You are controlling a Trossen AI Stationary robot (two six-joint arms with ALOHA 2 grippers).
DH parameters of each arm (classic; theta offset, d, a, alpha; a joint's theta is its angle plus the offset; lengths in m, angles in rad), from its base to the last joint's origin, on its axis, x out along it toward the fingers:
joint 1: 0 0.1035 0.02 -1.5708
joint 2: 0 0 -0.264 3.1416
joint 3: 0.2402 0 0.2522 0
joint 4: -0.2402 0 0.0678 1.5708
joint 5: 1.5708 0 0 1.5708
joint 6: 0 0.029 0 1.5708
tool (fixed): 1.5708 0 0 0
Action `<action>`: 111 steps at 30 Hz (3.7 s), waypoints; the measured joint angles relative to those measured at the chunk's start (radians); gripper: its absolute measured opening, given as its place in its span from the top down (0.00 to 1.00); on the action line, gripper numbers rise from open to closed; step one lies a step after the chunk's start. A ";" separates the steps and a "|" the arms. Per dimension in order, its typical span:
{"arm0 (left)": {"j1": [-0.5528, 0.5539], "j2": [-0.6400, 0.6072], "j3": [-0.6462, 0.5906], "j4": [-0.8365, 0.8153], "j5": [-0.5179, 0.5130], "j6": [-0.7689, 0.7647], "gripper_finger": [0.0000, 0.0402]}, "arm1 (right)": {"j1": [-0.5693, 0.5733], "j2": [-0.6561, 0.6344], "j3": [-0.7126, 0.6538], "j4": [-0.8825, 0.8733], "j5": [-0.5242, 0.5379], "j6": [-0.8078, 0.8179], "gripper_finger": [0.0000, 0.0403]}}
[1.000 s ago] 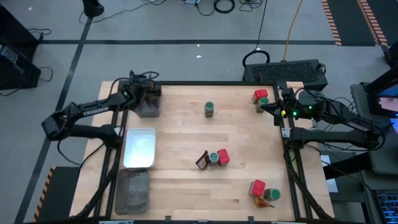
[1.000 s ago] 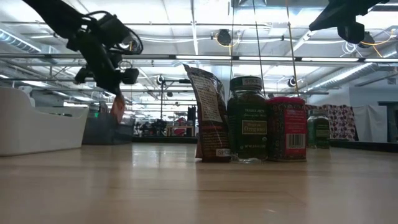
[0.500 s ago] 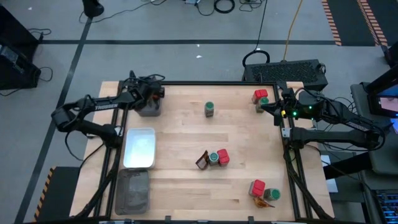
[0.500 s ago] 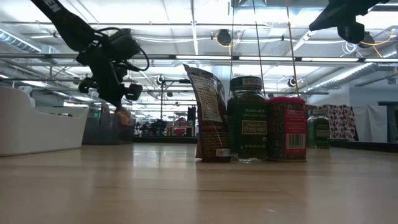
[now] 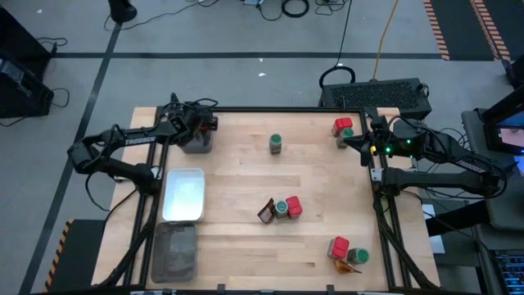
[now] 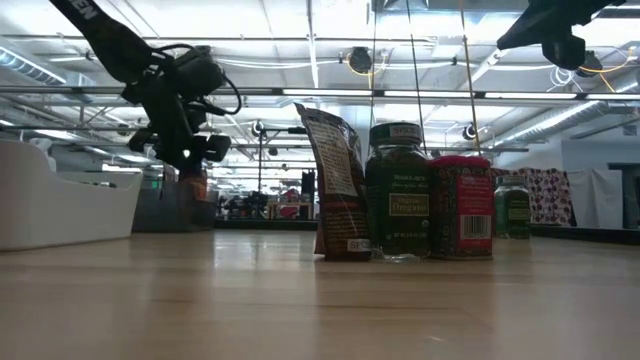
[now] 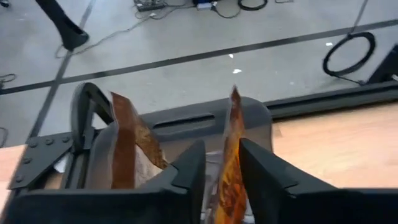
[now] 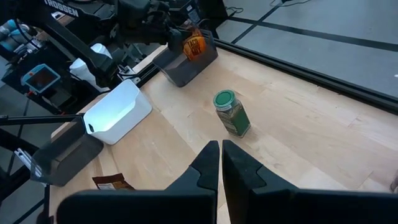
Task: Sort spices by type
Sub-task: Put the left orange seasoning pack into the top black bin
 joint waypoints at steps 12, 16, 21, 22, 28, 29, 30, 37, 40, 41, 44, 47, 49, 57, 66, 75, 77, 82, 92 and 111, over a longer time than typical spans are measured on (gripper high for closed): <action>0.000 -0.096 0.001 -0.003 0.044 0.031 0.54 | 0.000 0.000 0.000 0.000 0.001 0.003 1.00; 0.000 -0.163 0.028 -0.032 0.060 0.038 0.53 | 0.000 0.000 0.000 0.000 0.001 0.003 1.00; -0.005 -0.250 0.079 -0.030 0.268 0.088 0.53 | 0.000 0.000 0.000 0.000 0.001 0.003 1.00; -0.008 -0.263 0.091 -0.027 0.337 0.097 0.53 | 0.000 0.000 0.000 0.000 0.000 0.003 1.00; -0.099 -0.270 0.163 -0.031 0.800 0.154 0.53 | 0.000 0.000 0.000 0.000 0.000 0.002 1.00; -0.131 -0.265 0.175 -0.027 0.839 0.154 0.53 | 0.000 0.000 0.000 0.000 0.000 0.001 1.00; -0.166 -0.260 0.182 -0.028 0.863 0.156 0.53 | 0.000 0.001 0.000 0.000 0.000 0.004 1.00; -0.422 -0.216 0.235 -0.032 0.887 0.135 0.53 | 0.000 0.008 0.000 0.000 0.000 0.007 1.00; -0.511 -0.175 0.271 -0.030 0.887 0.100 0.53 | 0.000 0.015 0.000 0.001 0.001 0.001 1.00; -0.539 -0.158 0.286 -0.031 0.886 0.086 0.53 | 0.000 0.018 0.000 0.002 0.000 0.002 1.00; -0.611 -0.082 0.355 -0.052 0.864 0.056 0.53 | 0.000 0.028 0.000 0.006 0.000 0.003 1.00; -0.670 0.015 0.460 -0.185 0.814 0.054 0.53 | 0.000 0.037 0.000 0.011 -0.001 0.003 1.00; -0.698 0.082 0.537 -0.294 0.775 0.051 0.53 | 0.000 0.044 0.000 0.017 -0.004 0.004 1.00; -0.764 0.276 0.747 -0.414 0.765 -0.115 0.53 | 0.001 0.075 0.000 0.016 -0.053 -0.017 1.00; -0.820 0.422 0.785 -0.441 0.710 -0.324 0.53 | 0.001 0.120 0.000 0.016 -0.188 -0.147 1.00; -0.835 0.454 0.784 -0.488 0.621 -0.340 0.53 | 0.001 0.142 0.000 0.014 -0.188 -0.194 0.92; -0.835 0.453 0.784 -0.477 0.622 -0.340 0.53 | 0.001 0.143 0.000 0.015 -0.188 -0.209 0.91; -0.844 0.470 0.784 -0.465 0.622 -0.346 0.53 | 0.001 0.144 0.000 0.014 -0.187 -0.214 0.88; -0.869 0.575 0.780 -0.434 0.660 -0.364 0.53 | 0.001 0.145 0.000 -0.010 -0.187 -0.218 0.88; -0.870 0.599 0.780 -0.418 0.646 -0.311 0.83 | 0.001 0.145 0.000 -0.029 -0.183 -0.218 0.88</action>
